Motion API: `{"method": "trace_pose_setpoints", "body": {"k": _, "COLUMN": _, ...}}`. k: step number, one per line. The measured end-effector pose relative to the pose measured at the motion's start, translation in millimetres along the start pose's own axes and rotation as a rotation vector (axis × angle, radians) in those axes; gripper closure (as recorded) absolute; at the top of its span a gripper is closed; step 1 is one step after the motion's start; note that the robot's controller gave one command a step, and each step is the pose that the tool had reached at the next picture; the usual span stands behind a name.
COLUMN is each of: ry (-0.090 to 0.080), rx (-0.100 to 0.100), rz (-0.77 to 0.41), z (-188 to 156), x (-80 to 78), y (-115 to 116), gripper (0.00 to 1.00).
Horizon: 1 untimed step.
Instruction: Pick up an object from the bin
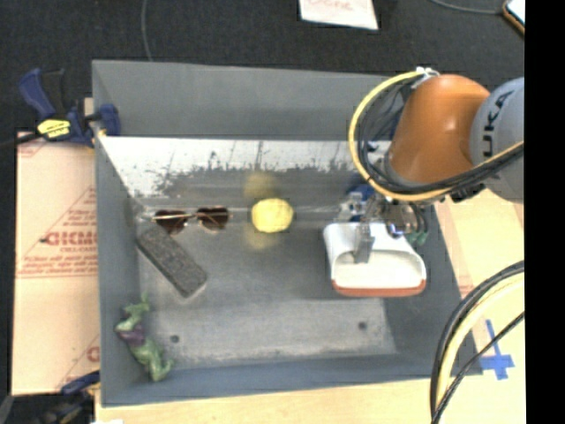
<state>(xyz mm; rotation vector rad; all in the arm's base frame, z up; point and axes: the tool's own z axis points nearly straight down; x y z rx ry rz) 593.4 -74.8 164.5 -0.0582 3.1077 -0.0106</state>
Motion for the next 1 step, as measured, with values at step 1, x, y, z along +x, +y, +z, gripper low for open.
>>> {"method": "trace_pose_setpoints", "body": {"k": 1, "ry": -0.008, "rx": 0.003, "rz": -0.071, "z": -112.6, "x": 2.5, "y": 12.9, "gripper": 1.0}}
